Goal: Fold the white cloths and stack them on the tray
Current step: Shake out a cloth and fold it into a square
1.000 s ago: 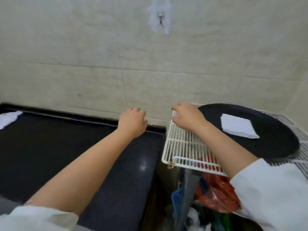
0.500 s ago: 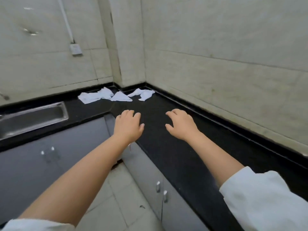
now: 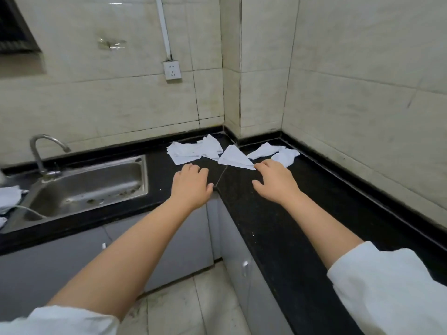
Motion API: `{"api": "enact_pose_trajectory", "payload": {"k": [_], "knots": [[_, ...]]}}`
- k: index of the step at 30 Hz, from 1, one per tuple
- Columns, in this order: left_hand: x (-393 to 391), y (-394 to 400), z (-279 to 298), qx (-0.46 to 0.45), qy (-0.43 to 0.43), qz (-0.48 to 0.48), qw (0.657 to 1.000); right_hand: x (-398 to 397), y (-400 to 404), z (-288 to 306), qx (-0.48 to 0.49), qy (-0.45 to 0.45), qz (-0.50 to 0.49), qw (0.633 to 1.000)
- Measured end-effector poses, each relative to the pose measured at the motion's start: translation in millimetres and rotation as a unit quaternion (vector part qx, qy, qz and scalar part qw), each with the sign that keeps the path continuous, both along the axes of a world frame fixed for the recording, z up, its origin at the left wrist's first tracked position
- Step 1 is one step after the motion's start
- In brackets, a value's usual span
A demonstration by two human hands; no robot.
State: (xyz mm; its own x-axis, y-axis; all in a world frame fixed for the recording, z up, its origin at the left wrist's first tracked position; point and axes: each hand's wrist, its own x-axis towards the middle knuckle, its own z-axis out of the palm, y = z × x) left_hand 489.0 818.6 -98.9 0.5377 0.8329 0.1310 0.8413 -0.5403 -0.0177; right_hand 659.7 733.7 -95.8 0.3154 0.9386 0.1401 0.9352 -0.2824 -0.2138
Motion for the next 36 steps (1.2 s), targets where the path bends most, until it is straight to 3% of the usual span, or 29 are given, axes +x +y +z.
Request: {"api": "enact_pose_trajectory", "payload": {"k": [7,17,26,36], "knots": [[33,149,-33,-0.02,0.007,-0.015,1.0,41,129,-34,-0.043,0.015,-0.031,0.998],[124,353,-83,-0.043,0.063,-0.178,0.981,93,295,-89,-0.051,0.098,-0.19,0.976],[213,437,-171,-0.136,0.105,-0.229,0.958,158,358,-171,-0.141,0.172,-0.293,0.93],[276,501,-242,-0.182,0.122,-0.208,0.953,208,411,-241,-0.113,0.217,-0.37,0.896]]}}
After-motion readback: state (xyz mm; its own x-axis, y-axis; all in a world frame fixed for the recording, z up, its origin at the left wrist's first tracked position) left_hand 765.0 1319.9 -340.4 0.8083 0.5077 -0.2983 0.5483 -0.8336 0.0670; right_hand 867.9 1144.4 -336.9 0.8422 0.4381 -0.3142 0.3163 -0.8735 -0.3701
